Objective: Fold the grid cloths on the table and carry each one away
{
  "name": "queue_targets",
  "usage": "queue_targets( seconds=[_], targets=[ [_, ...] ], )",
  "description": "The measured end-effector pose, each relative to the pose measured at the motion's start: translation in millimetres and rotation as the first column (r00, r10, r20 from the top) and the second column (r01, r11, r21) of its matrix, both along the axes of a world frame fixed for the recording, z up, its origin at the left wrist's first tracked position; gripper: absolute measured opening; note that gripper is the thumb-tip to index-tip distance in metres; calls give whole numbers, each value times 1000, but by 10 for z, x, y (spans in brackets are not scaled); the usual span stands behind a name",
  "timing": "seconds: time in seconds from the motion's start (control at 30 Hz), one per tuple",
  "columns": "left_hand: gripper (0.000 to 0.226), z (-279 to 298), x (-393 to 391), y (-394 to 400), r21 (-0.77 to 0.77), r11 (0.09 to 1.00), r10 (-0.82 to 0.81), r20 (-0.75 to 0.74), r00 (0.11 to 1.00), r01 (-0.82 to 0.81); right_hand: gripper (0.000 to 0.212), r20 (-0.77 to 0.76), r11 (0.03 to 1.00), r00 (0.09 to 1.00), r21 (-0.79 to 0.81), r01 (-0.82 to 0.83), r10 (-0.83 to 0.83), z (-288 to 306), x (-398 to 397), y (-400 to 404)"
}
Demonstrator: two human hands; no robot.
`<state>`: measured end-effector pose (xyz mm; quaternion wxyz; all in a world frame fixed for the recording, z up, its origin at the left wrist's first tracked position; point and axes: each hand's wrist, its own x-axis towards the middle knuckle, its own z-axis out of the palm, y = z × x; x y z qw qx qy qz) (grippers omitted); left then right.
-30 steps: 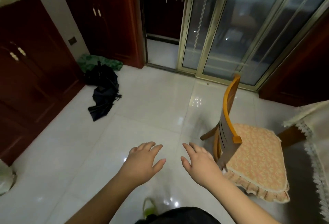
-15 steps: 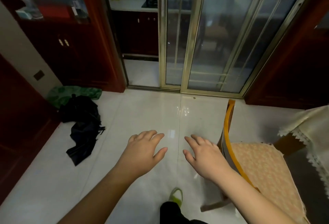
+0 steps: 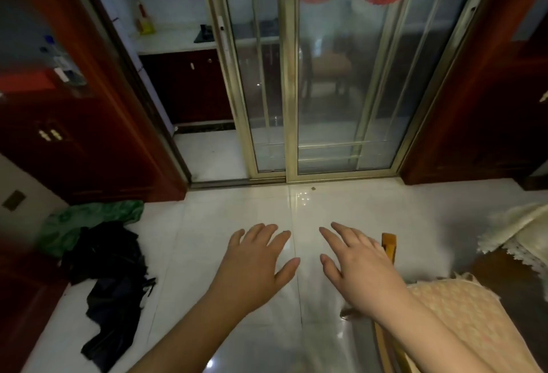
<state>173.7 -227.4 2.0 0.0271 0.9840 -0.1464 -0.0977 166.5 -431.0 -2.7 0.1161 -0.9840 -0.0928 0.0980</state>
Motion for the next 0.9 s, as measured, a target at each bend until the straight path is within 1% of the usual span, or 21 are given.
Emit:
queue_targets(
  seconds=[0.17,0.3,0.33,0.43,0.53,0.6,0.73,0.9],
  targets=[
    [62,-57,782,-172,18,993,-114,-7,993,114,57,-52,994,993,-18,103,-104,-90,596,-140],
    [65,-206,1429,-251,8,978,-209,30,977,209,56,-69,981,979,-44,189,-192,-205,1144,-182],
    [67,-238,1606,-263,2,974,-227,35,973,227,56,-67,977,975,-49,208,-211,-232,1295,-187],
    [63,-357,2188,-227,-41,961,-271,31,962,272,56,-67,963,962,-62,263,-267,-305,1777,-143],
    [76,-352,2793,-139,-58,941,-332,45,942,335,56,-85,943,939,-58,328,-332,-318,2254,-39],
    [79,-321,3170,-91,-86,924,-369,52,928,372,56,-96,930,925,-58,363,-368,-293,2549,28],
    [81,-254,3824,-127,-90,877,-469,52,881,472,56,-73,899,896,-61,434,-437,-215,3009,81],
    [77,-227,4494,-499,-121,799,-583,85,808,590,56,-43,824,824,-80,561,-565,-164,3394,-122]
  ],
)
